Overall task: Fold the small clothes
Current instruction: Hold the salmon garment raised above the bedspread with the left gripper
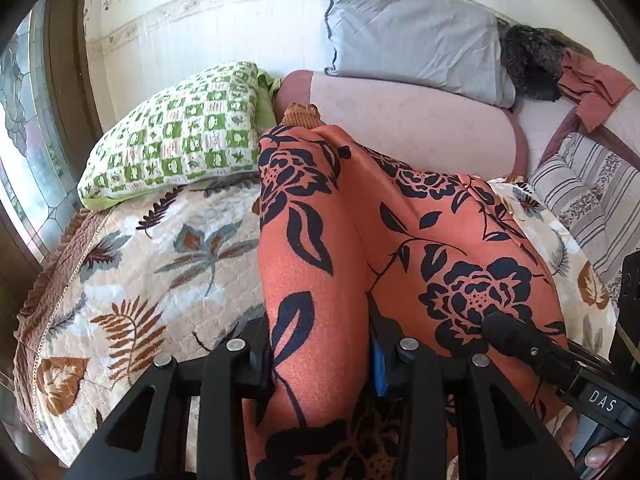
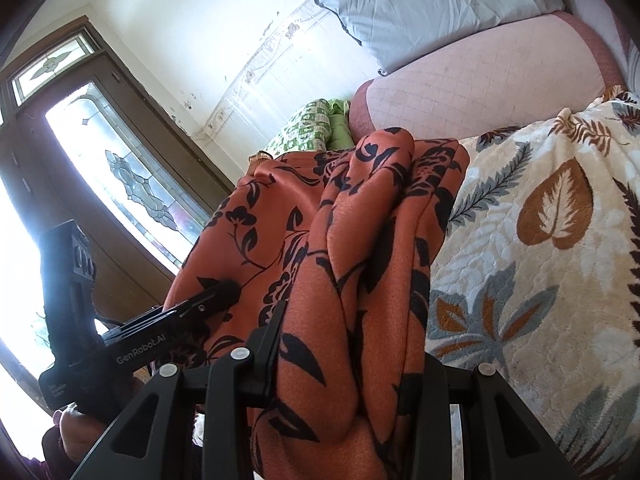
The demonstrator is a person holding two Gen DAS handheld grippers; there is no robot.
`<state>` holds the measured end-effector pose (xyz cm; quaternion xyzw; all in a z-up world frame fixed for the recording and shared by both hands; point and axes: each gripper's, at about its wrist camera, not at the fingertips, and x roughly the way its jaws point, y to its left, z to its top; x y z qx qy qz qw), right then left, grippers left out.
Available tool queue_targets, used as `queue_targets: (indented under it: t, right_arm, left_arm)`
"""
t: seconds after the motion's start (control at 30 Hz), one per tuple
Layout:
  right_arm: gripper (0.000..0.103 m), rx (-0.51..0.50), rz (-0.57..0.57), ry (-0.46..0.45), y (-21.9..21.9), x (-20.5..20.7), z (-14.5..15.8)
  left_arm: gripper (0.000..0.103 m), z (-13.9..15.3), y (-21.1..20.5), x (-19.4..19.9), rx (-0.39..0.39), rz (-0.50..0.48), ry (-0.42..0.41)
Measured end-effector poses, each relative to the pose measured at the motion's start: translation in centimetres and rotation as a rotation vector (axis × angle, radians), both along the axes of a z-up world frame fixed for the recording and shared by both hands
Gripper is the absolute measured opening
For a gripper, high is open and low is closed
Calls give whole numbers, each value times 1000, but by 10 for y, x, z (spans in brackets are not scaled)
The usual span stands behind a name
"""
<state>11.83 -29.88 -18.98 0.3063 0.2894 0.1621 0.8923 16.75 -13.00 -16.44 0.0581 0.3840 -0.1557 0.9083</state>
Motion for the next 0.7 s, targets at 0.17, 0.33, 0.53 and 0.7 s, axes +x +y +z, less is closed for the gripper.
queue_targets:
  t: [0.17, 0.33, 0.53, 0.7]
  right_arm:
    - [39, 1, 8, 23, 1, 10, -10]
    - [39, -6, 18, 51, 3, 17, -19]
    - [39, -13, 26, 63, 3, 17, -19]
    - [39, -12, 10, 46, 2, 11, -14]
  left_arm:
    - [38, -15, 1, 9, 16, 12, 22]
    - [38, -29, 2, 17, 19, 21, 53]
    - [38, -31, 3, 18, 14, 26, 63]
    - [38, -29, 3, 18, 15, 28, 55]
